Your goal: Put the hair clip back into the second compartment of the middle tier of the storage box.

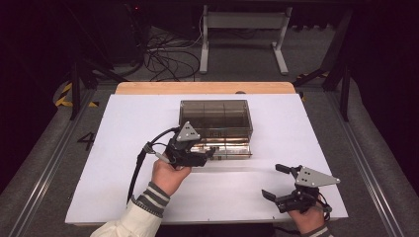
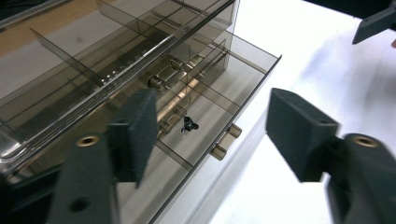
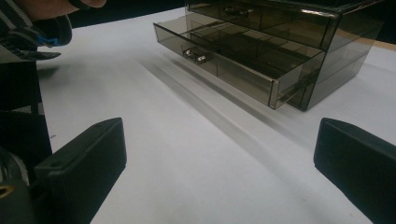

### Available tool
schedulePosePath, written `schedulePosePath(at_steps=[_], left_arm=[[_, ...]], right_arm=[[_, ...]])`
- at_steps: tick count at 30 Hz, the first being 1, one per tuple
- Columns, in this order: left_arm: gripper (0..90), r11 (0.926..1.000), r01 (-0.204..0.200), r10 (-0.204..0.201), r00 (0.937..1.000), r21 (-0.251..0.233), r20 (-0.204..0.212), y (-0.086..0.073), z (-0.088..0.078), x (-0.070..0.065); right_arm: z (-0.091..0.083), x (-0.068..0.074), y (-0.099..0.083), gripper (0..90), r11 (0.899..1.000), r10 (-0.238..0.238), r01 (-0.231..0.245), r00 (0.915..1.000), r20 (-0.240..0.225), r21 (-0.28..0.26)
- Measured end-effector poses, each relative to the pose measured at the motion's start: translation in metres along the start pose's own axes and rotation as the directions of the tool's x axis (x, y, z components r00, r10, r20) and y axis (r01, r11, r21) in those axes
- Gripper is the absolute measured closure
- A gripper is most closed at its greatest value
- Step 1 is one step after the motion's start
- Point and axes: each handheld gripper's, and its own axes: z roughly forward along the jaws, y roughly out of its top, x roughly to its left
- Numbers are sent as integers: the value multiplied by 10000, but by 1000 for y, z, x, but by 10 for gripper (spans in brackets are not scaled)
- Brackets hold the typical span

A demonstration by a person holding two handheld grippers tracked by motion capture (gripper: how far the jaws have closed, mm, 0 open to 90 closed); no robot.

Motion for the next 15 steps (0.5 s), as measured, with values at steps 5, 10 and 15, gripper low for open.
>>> schedulePosePath(at_steps=[5,10,15], left_arm=[[249,9993,-71,73,10000,-366,50,-2,-13,-2],[163,9969,-247,243,9997,-752,-64,-7,-29,-5],[118,9924,-128,138,9999,-1223,72,-15,-46,-3]], right_arm=[[0,0,0,29,10000,-19,19,10000,-2,11],[0,0,0,29,10000,0,0,10000,23,-4],[0,0,0,29,10000,16,-16,10000,-7,-2]])
